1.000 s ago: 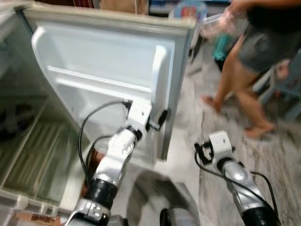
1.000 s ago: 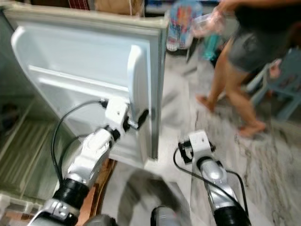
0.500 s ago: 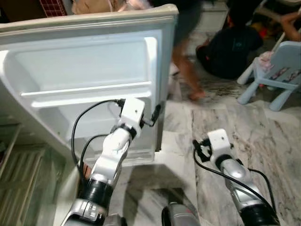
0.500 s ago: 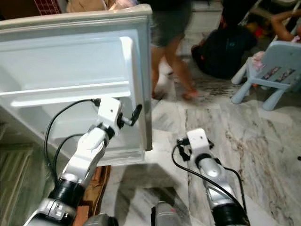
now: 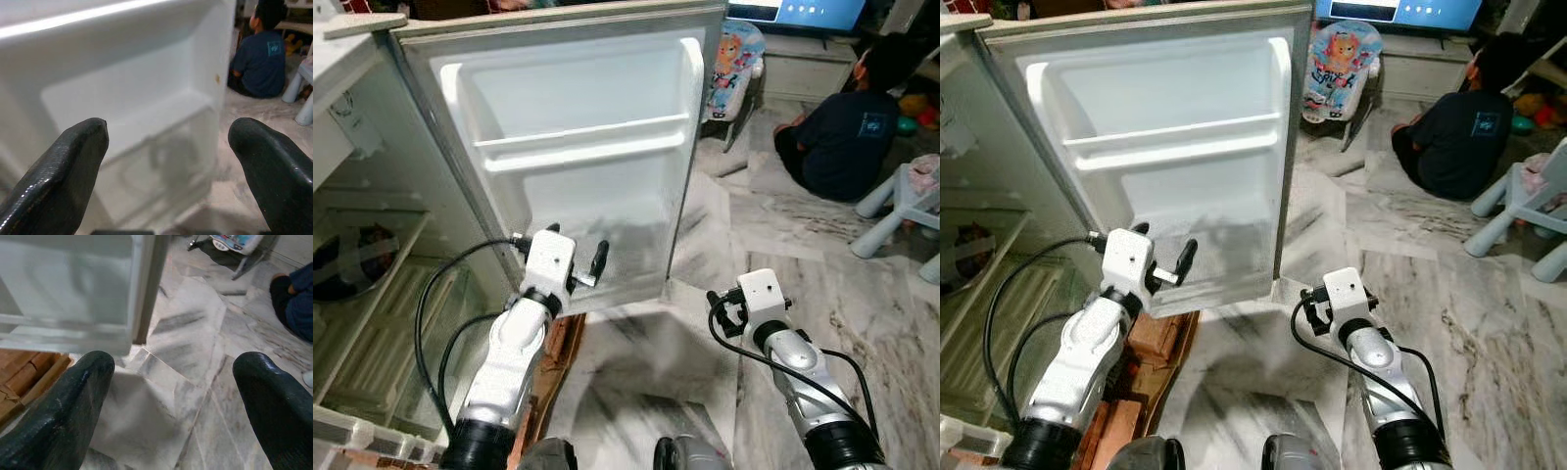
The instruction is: Restocking fridge
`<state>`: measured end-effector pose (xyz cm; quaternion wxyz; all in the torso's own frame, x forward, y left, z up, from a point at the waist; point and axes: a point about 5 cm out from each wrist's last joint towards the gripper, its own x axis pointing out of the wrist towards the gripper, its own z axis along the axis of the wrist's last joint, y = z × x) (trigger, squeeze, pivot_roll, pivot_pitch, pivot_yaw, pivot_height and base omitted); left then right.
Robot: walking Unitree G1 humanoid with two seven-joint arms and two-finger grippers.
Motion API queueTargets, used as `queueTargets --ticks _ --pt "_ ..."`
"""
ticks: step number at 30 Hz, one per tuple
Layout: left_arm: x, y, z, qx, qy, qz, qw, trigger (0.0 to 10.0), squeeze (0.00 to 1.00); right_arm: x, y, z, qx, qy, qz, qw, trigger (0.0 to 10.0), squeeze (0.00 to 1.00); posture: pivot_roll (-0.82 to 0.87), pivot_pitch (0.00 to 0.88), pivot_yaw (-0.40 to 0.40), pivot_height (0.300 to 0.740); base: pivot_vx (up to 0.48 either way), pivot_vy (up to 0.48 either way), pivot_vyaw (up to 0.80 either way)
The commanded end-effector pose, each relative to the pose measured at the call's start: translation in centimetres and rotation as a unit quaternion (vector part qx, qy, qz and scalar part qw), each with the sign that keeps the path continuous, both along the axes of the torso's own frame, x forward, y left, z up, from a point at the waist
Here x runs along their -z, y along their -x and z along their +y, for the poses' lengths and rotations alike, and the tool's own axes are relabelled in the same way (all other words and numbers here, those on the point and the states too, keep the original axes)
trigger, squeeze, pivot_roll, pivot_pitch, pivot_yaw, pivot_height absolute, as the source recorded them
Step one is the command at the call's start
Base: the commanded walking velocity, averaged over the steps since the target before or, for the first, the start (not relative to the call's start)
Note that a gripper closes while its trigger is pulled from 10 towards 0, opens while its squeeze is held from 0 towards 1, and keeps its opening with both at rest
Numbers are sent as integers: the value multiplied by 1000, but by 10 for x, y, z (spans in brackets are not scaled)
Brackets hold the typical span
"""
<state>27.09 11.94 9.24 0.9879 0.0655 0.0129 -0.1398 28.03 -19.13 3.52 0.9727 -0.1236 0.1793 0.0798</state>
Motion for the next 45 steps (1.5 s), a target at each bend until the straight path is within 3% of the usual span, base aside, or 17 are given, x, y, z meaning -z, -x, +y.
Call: queueTargets --ticks 1,10,15,27,40,45 --pt "-5 9 19 -44 -19 -5 999 10000 0 -11 -7 -5 13 -9 -30 999 10000 0 60 137 -1 740 0 0 0" --pt "4 47 64 -155 -34 13 987 10000 0 -32 -16 15 -10 -48 -85 995 10000 0 51 150 -12 740 0 0 0" --pt "7 56 66 -166 -31 27 985 10000 0 -28 -12 24 -9 -64 -80 995 10000 0 61 147 -27 740 0 -104 -100" --pt "15 50 64 -175 -10 35 984 10000 0 -31 -11 30 4 -106 -99 989 10000 0 31 95 -9 740 0 -327 -364" --pt "8 38 63 -169 -11 16 985 10000 0 -41 -20 35 -4 -108 -122 987 10000 0 26 85 -11 740 0 -387 0" --pt "9 38 62 -166 -9 14 986 10000 0 -42 -20 36 -2 -109 -123 986 10000 0 25 86 -4 740 0 -442 -770"
